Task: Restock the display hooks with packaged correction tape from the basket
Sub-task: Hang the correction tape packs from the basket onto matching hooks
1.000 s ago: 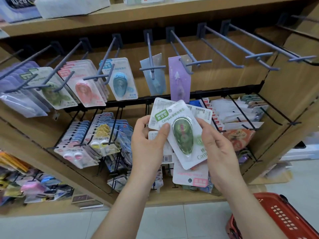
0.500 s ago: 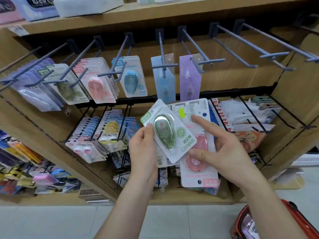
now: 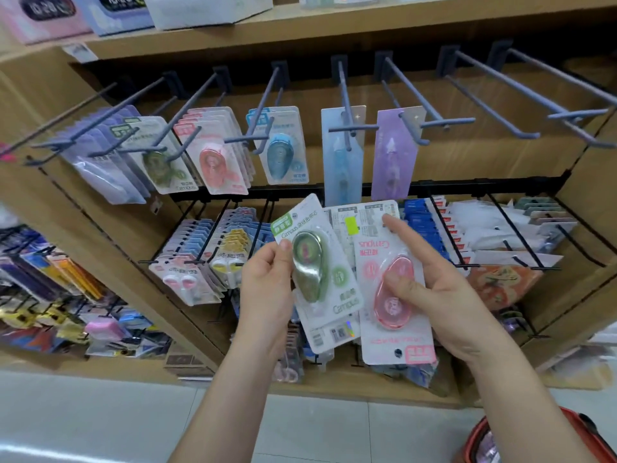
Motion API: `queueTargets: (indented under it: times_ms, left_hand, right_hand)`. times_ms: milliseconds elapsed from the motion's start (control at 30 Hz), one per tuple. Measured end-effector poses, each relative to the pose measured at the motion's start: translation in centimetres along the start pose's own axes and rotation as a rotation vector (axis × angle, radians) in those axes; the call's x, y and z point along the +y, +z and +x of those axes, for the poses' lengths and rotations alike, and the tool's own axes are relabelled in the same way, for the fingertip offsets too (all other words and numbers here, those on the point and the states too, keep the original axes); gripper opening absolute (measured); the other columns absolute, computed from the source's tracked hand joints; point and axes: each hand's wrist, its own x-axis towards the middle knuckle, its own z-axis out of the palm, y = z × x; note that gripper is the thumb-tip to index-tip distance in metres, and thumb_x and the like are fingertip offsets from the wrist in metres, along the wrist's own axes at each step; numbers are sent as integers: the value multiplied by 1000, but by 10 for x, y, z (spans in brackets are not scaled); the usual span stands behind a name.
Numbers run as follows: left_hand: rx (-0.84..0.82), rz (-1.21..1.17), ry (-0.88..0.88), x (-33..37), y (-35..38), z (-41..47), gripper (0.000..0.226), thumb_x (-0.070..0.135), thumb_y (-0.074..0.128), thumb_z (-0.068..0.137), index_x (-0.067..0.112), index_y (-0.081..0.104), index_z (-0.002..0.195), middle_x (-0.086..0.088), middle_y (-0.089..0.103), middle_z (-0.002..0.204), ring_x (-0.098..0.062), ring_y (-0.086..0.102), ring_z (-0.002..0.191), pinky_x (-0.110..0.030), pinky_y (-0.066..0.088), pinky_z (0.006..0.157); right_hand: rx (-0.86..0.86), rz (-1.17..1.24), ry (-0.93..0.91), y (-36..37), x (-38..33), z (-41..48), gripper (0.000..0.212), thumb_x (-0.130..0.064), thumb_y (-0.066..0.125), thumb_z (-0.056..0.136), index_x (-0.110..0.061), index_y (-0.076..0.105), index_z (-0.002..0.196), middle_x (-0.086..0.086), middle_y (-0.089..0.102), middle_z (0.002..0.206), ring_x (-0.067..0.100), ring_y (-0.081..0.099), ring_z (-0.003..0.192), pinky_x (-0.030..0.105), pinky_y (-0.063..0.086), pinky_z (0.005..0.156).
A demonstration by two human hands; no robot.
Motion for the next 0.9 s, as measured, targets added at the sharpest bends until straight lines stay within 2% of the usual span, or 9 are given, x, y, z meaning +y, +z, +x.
queueTargets:
  times_ms: [67, 167, 267, 333, 433, 567, 667, 733, 900]
  left_hand:
    - [-3, 39, 5, 2, -11, 4, 41, 33, 49, 102, -6, 58, 92, -12, 61, 84, -24, 52, 77, -42, 44, 74]
    - [-9, 90, 20, 4, -31, 7, 27, 18, 49, 103, 2, 67, 91, -5, 73, 84, -21, 65, 78, -37, 53, 73]
    - [50, 129, 53, 5, -48, 8, 23, 7, 51, 101, 16, 70, 93, 5, 77, 89, -10, 71, 85, -23, 57, 72]
    - [125, 125, 47, 3, -60, 9, 22, 8, 50, 102, 19, 67, 94, 2, 76, 92, -16, 71, 92, -32, 58, 80]
    - [234, 71, 32, 6, -80, 13, 15, 11, 50, 101, 13, 64, 98, 0, 75, 90, -20, 71, 88, -41, 57, 81]
    - [269, 50, 85, 21, -115, 23, 20, 25, 56, 100, 14, 64, 85, 6, 64, 64, -14, 55, 60, -26, 45, 56]
    - [233, 35, 134, 35, -143, 38, 27, 33, 60, 97, 17, 59, 75, 10, 56, 53, -10, 48, 49, -20, 38, 46]
    - [234, -3, 166, 44, -161, 53, 25, 31, 62, 97, 14, 60, 79, 9, 57, 55, -9, 48, 49, -21, 40, 46]
    - [278, -40, 271, 66, -195, 92, 20, 26, 62, 98, 14, 61, 81, 4, 65, 72, -9, 60, 67, -27, 50, 61]
  right_hand:
    - [22, -43, -12, 9, 3, 7, 62, -44, 71, 79, -55, 49, 136, -17, 45, 151, 12, 36, 145, 53, 28, 118]
    - [42, -79, -46, 24, 6, 17, 55, -22, 70, 91, -52, 53, 133, -18, 50, 146, 10, 41, 141, 48, 31, 118]
    - [62, -112, -77, 42, 4, 25, 55, -8, 66, 92, -46, 55, 131, -26, 53, 139, -10, 41, 134, 19, 36, 111]
    - [62, -140, -82, 54, 2, 30, 55, -6, 65, 92, -44, 53, 129, -35, 53, 132, -18, 40, 129, 5, 35, 103]
    - [57, -185, -87, 68, 0, 37, 55, -7, 66, 91, -45, 52, 128, -39, 52, 129, -18, 42, 126, 6, 33, 106]
    - [55, -239, -112, 94, -4, 46, 55, -12, 67, 90, -46, 51, 130, -37, 51, 133, -17, 42, 128, 3, 31, 104]
    - [73, -276, -124, 124, -5, 53, 54, -13, 67, 91, -47, 51, 130, -37, 48, 135, -17, 39, 130, 2, 30, 105]
    - [91, -293, -128, 146, -4, 58, 54, -14, 67, 91, -51, 50, 127, -39, 47, 133, -19, 39, 129, -1, 29, 103]
    - [147, -296, -129, 191, -4, 61, 49, -18, 68, 88, -49, 51, 123, -40, 48, 127, -27, 38, 122, -5, 27, 96]
